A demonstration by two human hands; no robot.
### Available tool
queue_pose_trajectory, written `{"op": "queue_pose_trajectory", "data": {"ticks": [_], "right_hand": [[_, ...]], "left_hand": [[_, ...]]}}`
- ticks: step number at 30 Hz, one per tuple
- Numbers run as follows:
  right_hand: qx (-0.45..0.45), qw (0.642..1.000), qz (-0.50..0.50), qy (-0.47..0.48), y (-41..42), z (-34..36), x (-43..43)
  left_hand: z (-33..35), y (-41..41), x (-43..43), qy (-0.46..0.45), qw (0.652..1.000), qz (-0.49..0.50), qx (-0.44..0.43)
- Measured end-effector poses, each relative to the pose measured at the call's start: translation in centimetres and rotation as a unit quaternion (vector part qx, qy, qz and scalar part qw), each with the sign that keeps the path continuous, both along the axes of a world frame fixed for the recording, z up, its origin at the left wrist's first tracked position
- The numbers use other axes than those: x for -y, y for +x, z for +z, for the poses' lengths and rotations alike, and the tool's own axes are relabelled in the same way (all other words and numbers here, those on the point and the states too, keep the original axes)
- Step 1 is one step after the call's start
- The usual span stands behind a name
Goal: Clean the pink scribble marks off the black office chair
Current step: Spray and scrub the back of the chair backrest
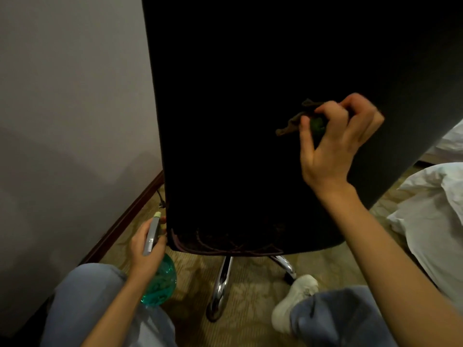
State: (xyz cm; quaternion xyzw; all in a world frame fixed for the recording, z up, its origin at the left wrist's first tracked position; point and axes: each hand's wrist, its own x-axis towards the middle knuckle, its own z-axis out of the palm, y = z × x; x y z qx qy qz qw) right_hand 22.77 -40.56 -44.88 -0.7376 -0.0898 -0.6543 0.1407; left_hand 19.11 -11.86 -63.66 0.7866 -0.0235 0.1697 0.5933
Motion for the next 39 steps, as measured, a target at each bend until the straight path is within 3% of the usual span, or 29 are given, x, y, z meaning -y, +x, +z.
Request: {"op": "queue_pose_trajectory", "data": {"ticks": [6,14,18,20,24,28,32,39], "right_hand": [[-0.014,0.999,-0.025,-0.042,0.6,-10.0,-0.6],[-0.2,0.961,-0.078,-0.177,-2.0,-24.9,-0.9],[-0.232,0.956,-0.055,-0.174,-3.1,-24.1,-0.9],[-0.221,0.966,-0.025,-0.129,-3.8,-21.6,-0.6],[-0.126,0.992,-0.017,0.004,-3.9,-13.0,2.2],[-0.065,0.996,-0.008,0.055,-2.1,-8.1,4.3],[-0.071,0.996,-0.021,0.043,-1.0,-12.9,4.1],[-0.181,0.982,-0.034,0.033,-2.9,-25.3,1.7]], "left_hand": [[-1.5,1.2,-0.2,0.008,1.0,0.012,-0.013],[-2.1,1.1,0.1,0.026,0.999,0.038,-0.018],[-2.4,0.7,-0.4,0.042,0.998,0.047,-0.029],[-2.3,0.4,-0.6,0.052,0.997,0.042,-0.032],[-2.4,0.2,-0.8,0.067,0.997,0.024,-0.035],[-2.1,-0.2,-0.3,0.071,0.997,0.029,-0.024],[-1.9,-0.3,0.4,0.054,0.996,0.055,-0.032],[-2.6,0.1,0.1,0.07,0.995,0.057,-0.033]]}}
